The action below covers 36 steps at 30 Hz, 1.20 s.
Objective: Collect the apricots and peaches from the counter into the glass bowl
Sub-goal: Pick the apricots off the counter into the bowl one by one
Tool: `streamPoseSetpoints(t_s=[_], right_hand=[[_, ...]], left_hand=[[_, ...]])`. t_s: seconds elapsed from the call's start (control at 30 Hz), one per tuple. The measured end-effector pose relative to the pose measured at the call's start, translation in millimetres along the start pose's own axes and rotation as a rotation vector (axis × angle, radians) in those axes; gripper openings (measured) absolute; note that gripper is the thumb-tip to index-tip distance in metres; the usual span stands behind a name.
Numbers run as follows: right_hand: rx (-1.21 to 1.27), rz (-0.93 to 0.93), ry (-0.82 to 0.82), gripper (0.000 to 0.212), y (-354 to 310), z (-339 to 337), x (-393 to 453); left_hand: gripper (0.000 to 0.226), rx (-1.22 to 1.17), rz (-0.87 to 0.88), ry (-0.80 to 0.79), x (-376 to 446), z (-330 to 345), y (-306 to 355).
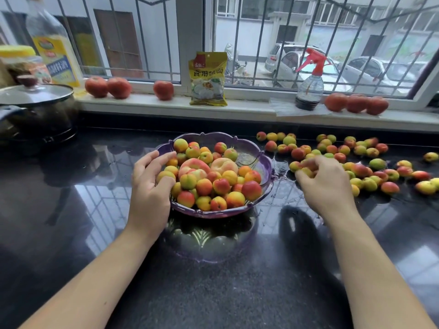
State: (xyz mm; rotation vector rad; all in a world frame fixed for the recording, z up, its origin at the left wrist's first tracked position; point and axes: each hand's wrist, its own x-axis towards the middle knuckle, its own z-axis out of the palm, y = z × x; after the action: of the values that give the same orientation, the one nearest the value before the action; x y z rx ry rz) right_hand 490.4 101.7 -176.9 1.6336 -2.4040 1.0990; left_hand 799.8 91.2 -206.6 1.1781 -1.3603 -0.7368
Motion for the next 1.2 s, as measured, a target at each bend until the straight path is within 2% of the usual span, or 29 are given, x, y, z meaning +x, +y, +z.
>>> streamPoseSetpoints(t_s=[0.07,0.13,0.23,0.37,0.47,0.53,0.6,0.7,0.8,0.93,1.07,1.2], right_hand=[[0.355,-0.113,0.079,0.017,-21.4,-2.3,-9.4],[0.532,-0.181,0.007,0.016,-44.5,2.3,-19.6],[0.571,-0.208,-0.147,0.015,-61.4,18.6,-24.4],[0.564,-0.183,-0.238,0.013,-65.2,27.2,-20.7],[0.617,-0.185,-0.197,0.012,-60.8,29.3,-19.5],[0.640,-0.166,-0.053,0.008,-55.6,27.1,-17.0],[0.623,-0.084,0.090,0.011,-44.4,24.7,-10.4],[0.470,0.080,0.158,0.017,-19.5,26.0,-0.3],[0.262,0.172,0.104,0.026,3.7,31.9,3.3],[0.184,0.285,0.031,0.035,14.8,32.0,6.5],[0.052,0.259,-0.005,0.045,12.8,34.9,7.4],[-0.052,0.257,-0.007,0.044,11.0,37.8,8.0]], left_hand=[[0.042,0.004,0.001,0.001,-0.5,0.6,-0.4],[0.041,0.006,-0.001,0.000,-0.6,1.1,-1.1],[0.042,0.005,-0.002,0.005,-0.1,1.2,-1.9],[0.042,0.010,0.012,0.013,-0.5,1.4,-1.5],[0.041,0.019,0.008,0.015,0.4,1.1,-3.1],[0.041,0.020,0.004,0.012,1.2,0.2,-3.8],[0.041,0.003,0.009,0.012,1.5,-0.8,-2.3],[0.045,-0.035,0.025,0.034,2.2,-1.9,0.0],[0.046,-0.055,0.024,0.047,2.5,-2.3,0.4],[0.047,-0.056,0.018,0.042,2.3,-2.4,1.4],[0.046,-0.065,0.011,0.048,2.3,-2.6,0.8],[0.045,-0.047,0.008,0.043,2.1,-3.3,-0.7]])
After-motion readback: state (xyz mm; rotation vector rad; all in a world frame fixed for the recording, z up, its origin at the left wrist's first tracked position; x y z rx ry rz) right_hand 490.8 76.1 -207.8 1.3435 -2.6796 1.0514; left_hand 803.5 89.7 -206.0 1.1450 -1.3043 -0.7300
